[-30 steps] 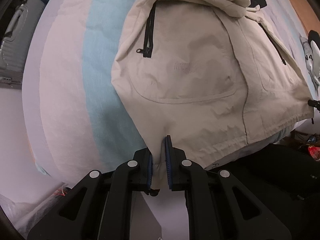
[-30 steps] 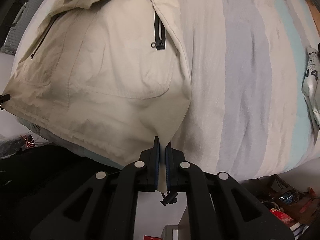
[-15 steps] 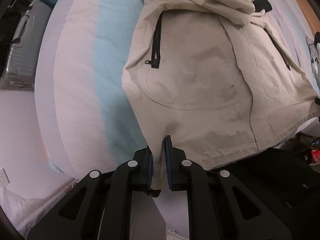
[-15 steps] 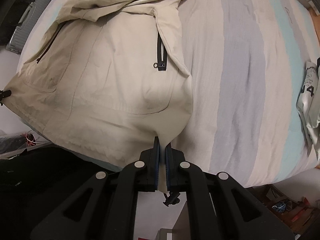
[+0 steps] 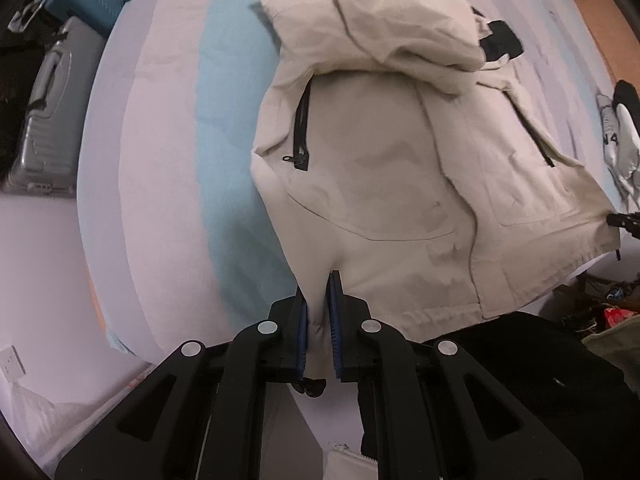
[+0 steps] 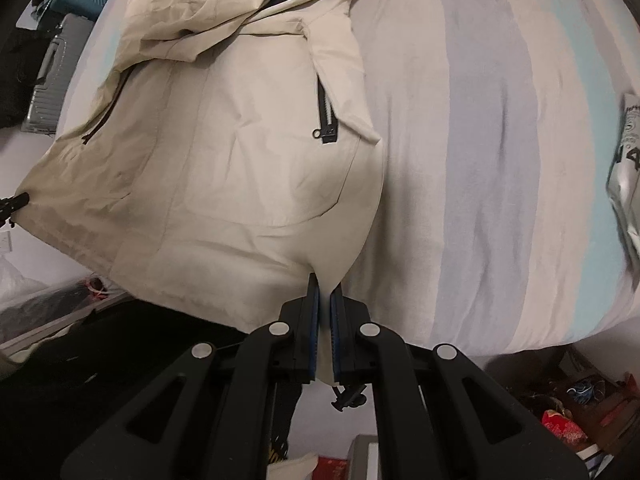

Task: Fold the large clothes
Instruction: 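Lift the hem with both tools and fold it over toward the hood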

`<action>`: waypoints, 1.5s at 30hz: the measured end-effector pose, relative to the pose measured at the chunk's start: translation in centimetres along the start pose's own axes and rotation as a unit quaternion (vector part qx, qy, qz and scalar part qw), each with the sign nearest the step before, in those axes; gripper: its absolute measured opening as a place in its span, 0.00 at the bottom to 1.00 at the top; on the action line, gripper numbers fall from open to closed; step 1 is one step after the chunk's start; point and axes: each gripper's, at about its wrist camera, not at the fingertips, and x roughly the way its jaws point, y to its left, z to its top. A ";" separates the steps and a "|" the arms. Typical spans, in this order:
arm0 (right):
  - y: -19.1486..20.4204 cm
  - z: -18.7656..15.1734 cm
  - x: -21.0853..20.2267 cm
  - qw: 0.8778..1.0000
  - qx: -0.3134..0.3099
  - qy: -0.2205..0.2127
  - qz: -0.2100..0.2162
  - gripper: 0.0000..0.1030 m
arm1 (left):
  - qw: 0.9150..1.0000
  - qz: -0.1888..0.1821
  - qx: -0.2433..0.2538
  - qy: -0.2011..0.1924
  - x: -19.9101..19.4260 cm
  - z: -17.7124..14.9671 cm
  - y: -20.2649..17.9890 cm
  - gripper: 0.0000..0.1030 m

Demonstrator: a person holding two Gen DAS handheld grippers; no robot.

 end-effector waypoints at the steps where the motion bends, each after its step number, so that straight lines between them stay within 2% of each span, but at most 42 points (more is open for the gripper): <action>1: -0.1 0.1 -0.2 1.000 0.000 0.003 0.002 0.04 | 1.000 -0.001 0.002 -0.002 -0.2 0.0 0.0 0.07; 9: -0.5 2.4 -3.0 1.000 0.001 -0.002 0.016 0.04 | 1.000 -0.015 0.009 -0.026 -2.9 2.1 0.1 0.06; 21: -2.3 7.5 -5.6 0.998 0.032 -0.021 0.048 0.04 | 0.999 -0.040 -0.017 -0.025 -2.4 7.3 3.5 0.05; 29: -4.1 13.6 -5.5 0.997 0.041 -0.035 0.060 0.04 | 0.998 -0.045 -0.034 -0.022 0.2 12.4 6.6 0.05; 33: -5.4 17.2 -4.8 0.993 0.066 -0.042 0.084 0.04 | 0.998 -0.050 -0.035 -0.034 1.4 15.8 7.4 0.05; 37: -5.7 21.1 -4.3 0.993 0.066 -0.058 0.080 0.03 | 0.998 -0.032 -0.021 -0.047 2.6 19.2 7.6 0.05; 41: -6.3 24.3 -4.2 0.992 0.069 -0.071 0.082 0.03 | 0.998 -0.031 -0.020 -0.051 3.3 22.2 8.3 0.05; 45: -6.3 26.2 -3.8 0.992 0.065 -0.074 0.075 0.03 | 0.998 -0.030 -0.020 -0.058 3.4 24.3 8.7 0.05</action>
